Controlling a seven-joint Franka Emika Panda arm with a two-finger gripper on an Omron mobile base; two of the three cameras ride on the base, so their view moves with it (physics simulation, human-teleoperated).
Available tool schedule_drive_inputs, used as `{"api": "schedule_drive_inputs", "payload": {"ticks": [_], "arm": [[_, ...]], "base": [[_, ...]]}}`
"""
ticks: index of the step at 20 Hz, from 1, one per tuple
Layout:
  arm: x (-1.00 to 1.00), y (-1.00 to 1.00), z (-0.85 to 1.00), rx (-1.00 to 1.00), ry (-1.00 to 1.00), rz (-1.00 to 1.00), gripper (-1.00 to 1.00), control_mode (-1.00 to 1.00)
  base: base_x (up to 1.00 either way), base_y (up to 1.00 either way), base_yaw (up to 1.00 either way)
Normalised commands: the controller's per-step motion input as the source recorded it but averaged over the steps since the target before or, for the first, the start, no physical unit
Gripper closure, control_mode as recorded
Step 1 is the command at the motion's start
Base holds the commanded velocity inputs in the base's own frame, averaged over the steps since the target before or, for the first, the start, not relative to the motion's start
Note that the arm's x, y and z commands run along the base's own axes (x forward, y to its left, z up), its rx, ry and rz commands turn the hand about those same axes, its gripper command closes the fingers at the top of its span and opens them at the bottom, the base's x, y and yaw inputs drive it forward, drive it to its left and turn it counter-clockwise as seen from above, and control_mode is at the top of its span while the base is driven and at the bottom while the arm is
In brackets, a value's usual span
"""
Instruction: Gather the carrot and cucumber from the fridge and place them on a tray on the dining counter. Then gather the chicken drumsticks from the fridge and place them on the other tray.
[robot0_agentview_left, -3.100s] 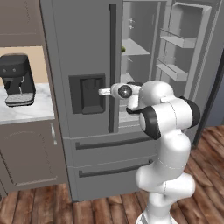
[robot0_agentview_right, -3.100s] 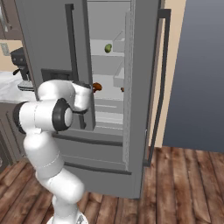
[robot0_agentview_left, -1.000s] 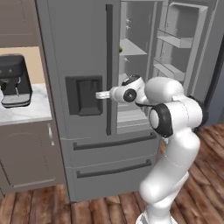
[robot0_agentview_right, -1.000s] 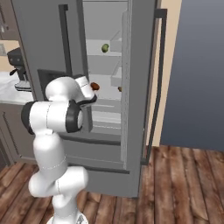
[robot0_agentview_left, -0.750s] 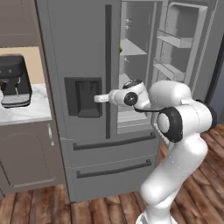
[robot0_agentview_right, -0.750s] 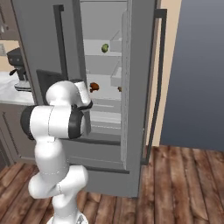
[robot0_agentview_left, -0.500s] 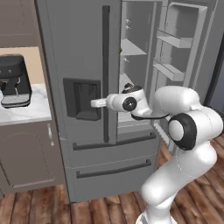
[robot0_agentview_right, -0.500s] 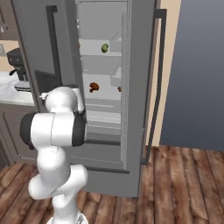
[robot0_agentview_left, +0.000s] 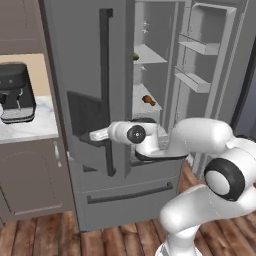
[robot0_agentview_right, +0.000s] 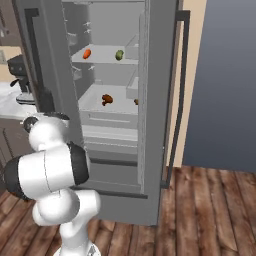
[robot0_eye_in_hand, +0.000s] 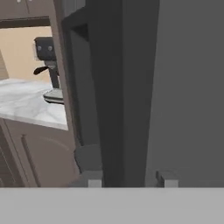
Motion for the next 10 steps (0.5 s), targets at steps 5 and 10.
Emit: {"api": "schedule_drive_inputs", "payload": {"ticks": [5,10], "arm": [[-0.75,0.8,0.21,-0.21,0.35,0.0,1.0,-1.0],[-0.25,0.4,0.33,-0.15,0.47,-0.06,1.0,-1.0]], "base": [[0.0,0.0,0.0],[0.0,0.0,0.0]]}}
